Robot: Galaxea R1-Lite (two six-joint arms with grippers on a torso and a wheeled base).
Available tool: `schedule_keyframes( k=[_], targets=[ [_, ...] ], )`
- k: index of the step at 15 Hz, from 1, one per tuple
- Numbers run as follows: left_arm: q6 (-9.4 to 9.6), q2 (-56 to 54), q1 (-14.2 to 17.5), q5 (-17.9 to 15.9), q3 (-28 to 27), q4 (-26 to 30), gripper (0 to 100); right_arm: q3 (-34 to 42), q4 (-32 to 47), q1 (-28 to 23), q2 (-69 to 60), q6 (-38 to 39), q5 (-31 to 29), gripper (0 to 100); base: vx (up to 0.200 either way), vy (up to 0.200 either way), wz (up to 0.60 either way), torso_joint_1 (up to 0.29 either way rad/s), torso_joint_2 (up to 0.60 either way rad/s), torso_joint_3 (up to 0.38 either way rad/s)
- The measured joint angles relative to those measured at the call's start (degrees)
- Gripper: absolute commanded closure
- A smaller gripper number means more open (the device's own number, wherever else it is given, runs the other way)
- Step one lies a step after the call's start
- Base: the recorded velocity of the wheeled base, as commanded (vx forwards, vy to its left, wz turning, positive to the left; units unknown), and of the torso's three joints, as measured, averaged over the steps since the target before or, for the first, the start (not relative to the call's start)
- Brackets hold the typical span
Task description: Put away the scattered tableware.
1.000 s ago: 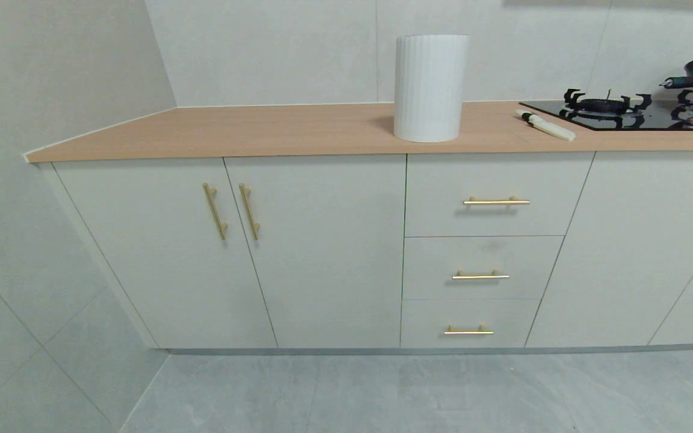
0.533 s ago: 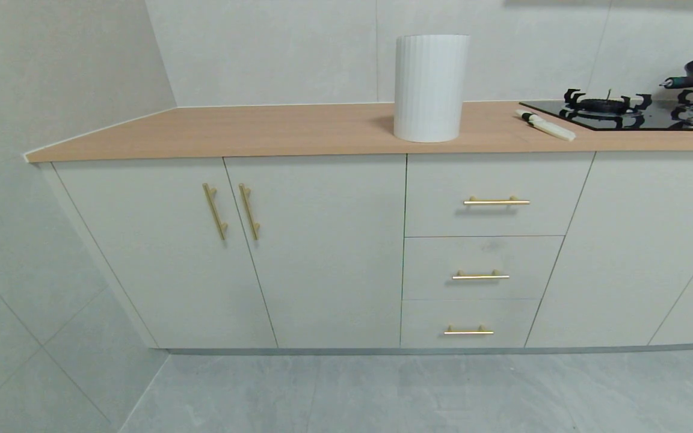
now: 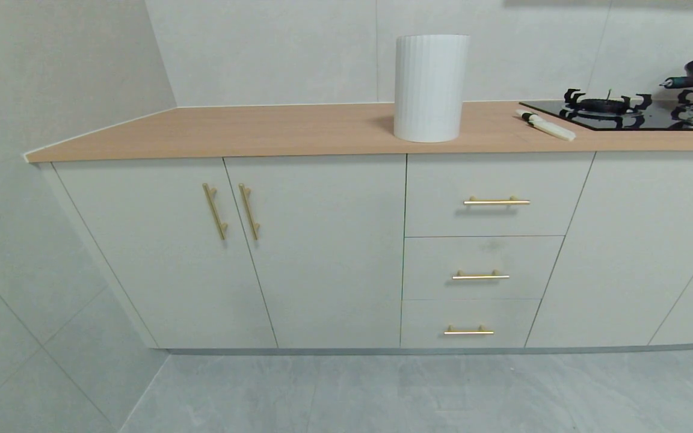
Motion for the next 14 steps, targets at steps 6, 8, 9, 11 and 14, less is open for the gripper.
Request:
schedule_keyframes(
  k=[6,8,9,11,14],
  targets=[
    [0.09,0.0,0.0,0.0,0.0,0.0,0,0.0,0.0,0.0,0.0,0.2,0.0,0,0.100,0.000,0.00,0.001,0.00,0.001],
    [0.09,0.0,0.0,0.0,0.0,0.0,0,0.0,0.0,0.0,0.0,0.2,0.0,0,0.200,0.000,0.00,0.002,0.00,0.002],
    [0.09,0.0,0.0,0.0,0.0,0.0,0,0.0,0.1,0.0,0.0,0.2,0.0,0,0.200,0.000,0.00,0.002,0.00,-0.002],
    [0.11,0.0,0.0,0.0,0.0,0.0,0,0.0,0.1,0.0,0.0,0.2,0.0,0,0.200,0.000,0.00,-0.002,0.00,0.005],
    [0.09,0.0,0.0,0.0,0.0,0.0,0,0.0,0.1,0.0,0.0,0.2,0.0,0,0.200,0.000,0.00,0.004,0.00,0.001]
  ],
)
